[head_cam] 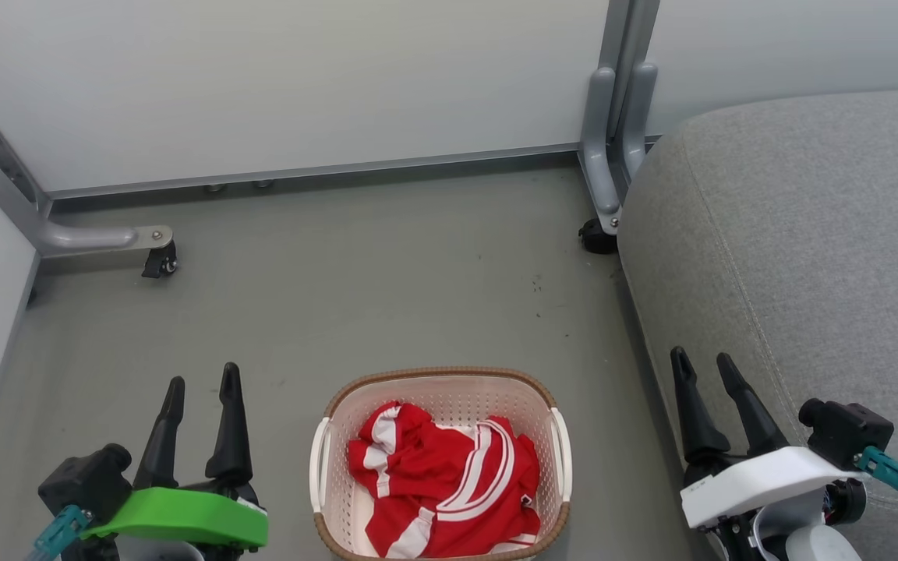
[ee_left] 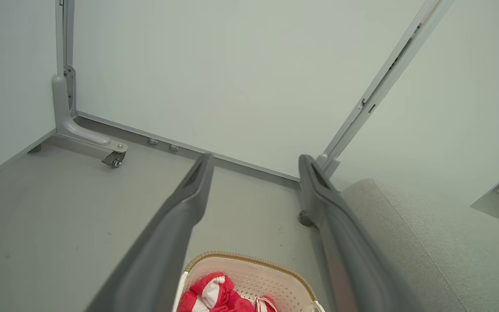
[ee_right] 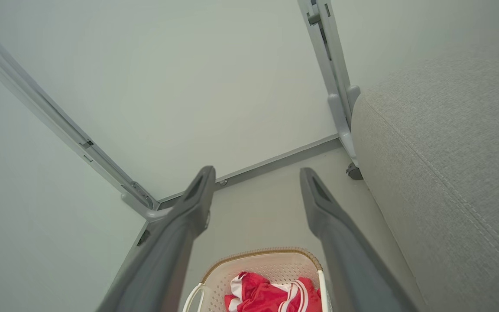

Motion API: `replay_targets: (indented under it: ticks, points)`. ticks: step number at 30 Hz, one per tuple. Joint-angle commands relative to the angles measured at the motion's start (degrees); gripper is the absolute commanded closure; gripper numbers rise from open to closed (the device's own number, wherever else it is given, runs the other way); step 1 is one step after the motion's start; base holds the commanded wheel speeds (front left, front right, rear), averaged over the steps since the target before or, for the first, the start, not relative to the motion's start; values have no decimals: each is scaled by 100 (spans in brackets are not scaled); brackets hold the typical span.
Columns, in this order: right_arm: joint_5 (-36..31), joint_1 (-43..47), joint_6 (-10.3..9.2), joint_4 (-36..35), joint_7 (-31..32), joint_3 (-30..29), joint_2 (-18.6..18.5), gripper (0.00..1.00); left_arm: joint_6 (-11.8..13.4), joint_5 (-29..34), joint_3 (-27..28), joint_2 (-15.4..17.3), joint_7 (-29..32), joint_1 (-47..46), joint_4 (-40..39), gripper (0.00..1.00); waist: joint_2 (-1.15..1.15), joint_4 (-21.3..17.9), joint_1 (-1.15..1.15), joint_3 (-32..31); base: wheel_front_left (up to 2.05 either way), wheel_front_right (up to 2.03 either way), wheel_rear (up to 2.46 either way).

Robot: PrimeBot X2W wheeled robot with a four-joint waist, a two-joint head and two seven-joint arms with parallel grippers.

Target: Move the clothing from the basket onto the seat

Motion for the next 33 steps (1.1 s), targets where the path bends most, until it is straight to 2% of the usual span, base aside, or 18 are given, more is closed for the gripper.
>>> replay_targets:
  ticks: [1,33]
  points:
    - [-155,37,2,-77,-68,24,-30,0,-35,171,0,40,-59,4,-64,0,0,-3,0,1,0,0,0]
    - [-1714,216,3,-189,-494,241,-44,0,-128,1920,-255,51,-480,208,-181,0,0,-71,0,-55,0,0,0]
